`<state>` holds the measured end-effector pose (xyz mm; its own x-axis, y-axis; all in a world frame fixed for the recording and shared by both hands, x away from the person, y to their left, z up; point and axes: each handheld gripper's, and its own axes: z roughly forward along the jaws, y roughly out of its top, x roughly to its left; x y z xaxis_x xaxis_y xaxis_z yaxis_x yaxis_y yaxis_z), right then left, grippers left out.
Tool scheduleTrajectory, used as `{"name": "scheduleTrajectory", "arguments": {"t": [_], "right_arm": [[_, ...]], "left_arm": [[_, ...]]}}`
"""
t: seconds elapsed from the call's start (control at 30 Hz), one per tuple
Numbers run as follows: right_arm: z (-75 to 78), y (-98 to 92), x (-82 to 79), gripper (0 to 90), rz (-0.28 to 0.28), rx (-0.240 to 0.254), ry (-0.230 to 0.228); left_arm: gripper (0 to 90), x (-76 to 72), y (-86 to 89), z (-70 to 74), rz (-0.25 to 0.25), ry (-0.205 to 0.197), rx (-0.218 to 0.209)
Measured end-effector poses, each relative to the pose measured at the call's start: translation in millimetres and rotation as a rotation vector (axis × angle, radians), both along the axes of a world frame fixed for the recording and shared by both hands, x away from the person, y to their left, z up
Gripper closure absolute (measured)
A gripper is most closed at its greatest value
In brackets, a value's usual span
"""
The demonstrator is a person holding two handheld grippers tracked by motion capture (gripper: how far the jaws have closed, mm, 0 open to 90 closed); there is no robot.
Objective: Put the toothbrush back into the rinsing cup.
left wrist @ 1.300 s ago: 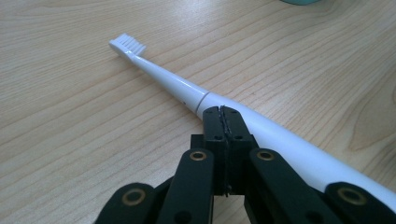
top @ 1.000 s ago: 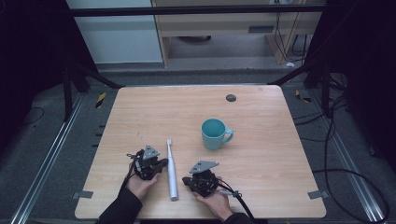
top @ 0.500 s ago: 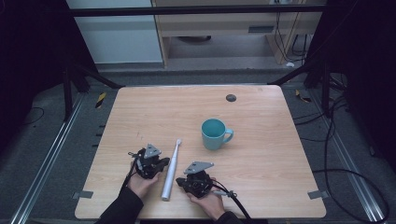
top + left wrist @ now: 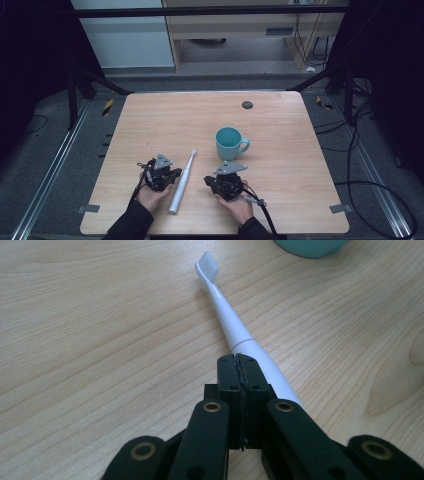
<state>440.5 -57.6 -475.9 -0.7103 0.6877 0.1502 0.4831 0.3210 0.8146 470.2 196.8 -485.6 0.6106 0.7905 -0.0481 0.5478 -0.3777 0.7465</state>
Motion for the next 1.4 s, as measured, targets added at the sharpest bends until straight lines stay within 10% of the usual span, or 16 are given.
{"name": "scheduleTrajectory", "arguments": {"t": [0.63,1.4], "right_arm": [[15.4,-144.7,9.3,63.1,-0.378,-0.013,-0.107],[5.4,-196.1,23.1,43.2,-0.56,-0.147,-0.117]], "left_arm": [[85.3,-10.4,31.5,33.4,0.066,-0.064,-0.104],[47.6,-24.7,29.5,44.2,0.041,0.0,-0.03]]}}
